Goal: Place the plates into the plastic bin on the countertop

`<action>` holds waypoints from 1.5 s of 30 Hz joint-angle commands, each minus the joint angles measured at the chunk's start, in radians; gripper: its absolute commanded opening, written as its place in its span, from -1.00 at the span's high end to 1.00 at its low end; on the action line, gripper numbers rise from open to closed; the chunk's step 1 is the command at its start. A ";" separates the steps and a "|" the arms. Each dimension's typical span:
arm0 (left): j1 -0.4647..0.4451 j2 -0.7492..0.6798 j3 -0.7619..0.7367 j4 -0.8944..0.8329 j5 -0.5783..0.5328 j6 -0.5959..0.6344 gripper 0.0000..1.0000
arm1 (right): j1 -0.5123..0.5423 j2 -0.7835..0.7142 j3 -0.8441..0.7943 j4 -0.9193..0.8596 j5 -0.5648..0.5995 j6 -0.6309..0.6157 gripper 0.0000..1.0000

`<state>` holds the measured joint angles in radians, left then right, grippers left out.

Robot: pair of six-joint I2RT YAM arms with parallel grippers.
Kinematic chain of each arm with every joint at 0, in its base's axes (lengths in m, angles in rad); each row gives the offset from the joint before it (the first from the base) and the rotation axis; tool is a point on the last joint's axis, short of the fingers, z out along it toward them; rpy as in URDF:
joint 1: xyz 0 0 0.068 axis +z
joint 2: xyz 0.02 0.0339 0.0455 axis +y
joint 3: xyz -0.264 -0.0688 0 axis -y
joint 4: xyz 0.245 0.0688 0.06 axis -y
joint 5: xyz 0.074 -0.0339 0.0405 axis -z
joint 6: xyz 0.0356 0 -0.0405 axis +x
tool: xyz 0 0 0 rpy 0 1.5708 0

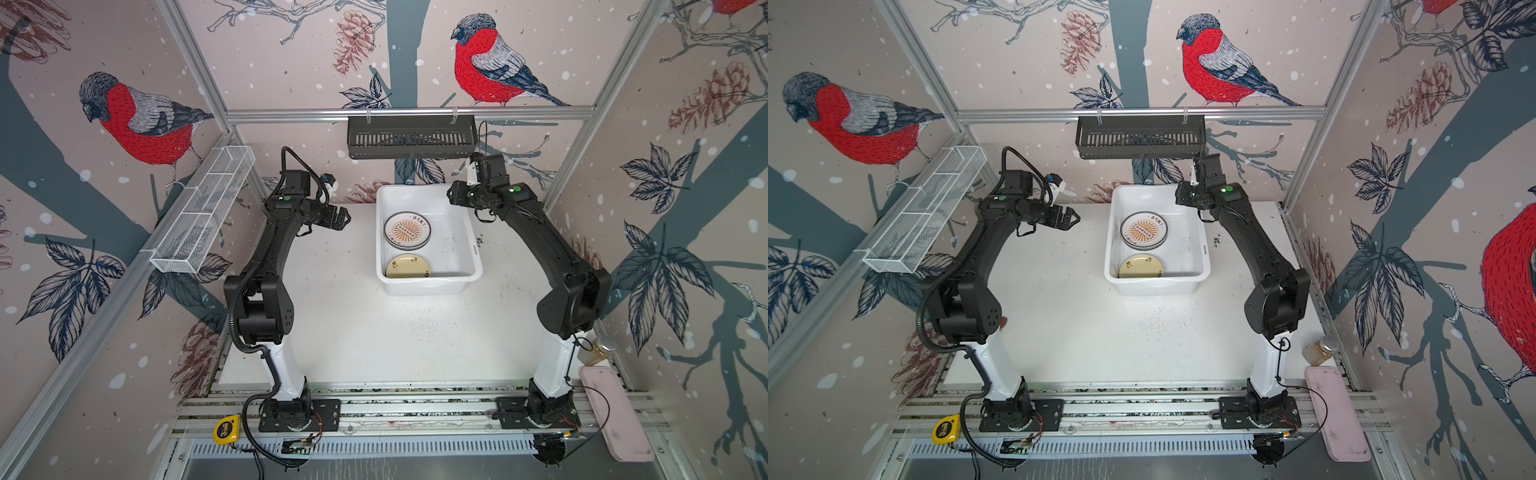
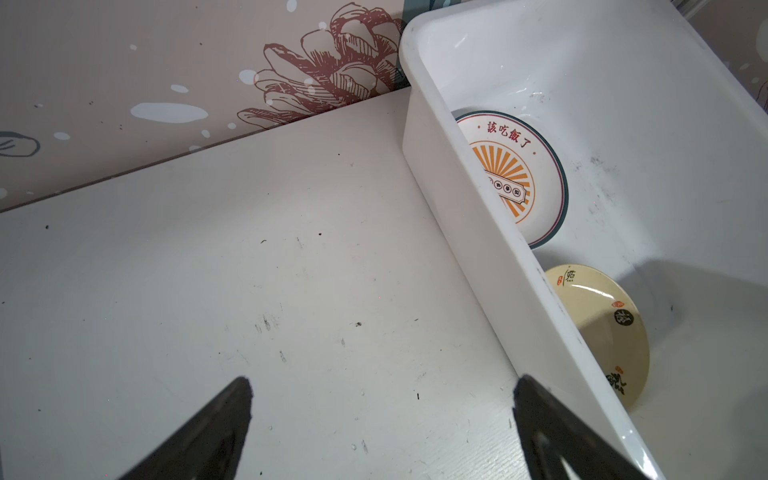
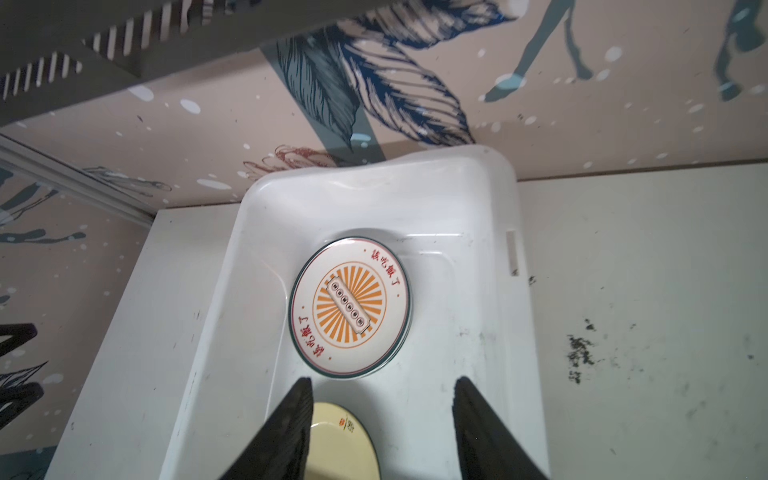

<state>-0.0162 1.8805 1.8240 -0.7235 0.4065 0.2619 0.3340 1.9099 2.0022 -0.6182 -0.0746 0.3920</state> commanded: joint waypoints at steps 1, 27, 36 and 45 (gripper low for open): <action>0.001 -0.034 -0.026 -0.032 -0.022 0.029 -0.95 | -0.021 -0.076 -0.089 0.111 0.028 -0.029 -0.29; 0.035 -0.715 -1.078 1.014 -0.296 -0.375 -0.96 | -0.439 -0.792 -1.403 1.192 0.093 0.022 -0.99; 0.036 -0.824 -1.438 1.393 -0.322 -0.362 -0.96 | -0.482 -0.899 -1.719 1.408 0.307 -0.085 -0.99; 0.037 -0.630 -1.686 1.887 -0.391 -0.321 -0.96 | -0.424 -0.735 -1.845 1.617 0.409 -0.151 -0.99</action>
<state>0.0185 1.2026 0.1745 0.8650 0.0685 -0.0696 -0.1009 1.1442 0.1883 0.8536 0.2916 0.2733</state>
